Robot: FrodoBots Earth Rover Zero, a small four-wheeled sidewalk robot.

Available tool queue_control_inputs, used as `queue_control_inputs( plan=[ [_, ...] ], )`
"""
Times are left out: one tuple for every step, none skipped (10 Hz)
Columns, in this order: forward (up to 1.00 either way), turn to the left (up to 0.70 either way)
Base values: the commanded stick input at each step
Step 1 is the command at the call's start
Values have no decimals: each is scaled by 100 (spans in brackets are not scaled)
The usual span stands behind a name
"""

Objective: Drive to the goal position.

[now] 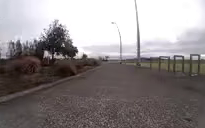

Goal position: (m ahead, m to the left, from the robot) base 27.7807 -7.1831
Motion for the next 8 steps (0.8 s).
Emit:
queue_control_inputs(
  plan=[
    [100,0],
    [100,0],
    [100,0],
    [100,0],
    [100,0],
    [100,0],
    [100,0],
    [100,0]
  ],
)
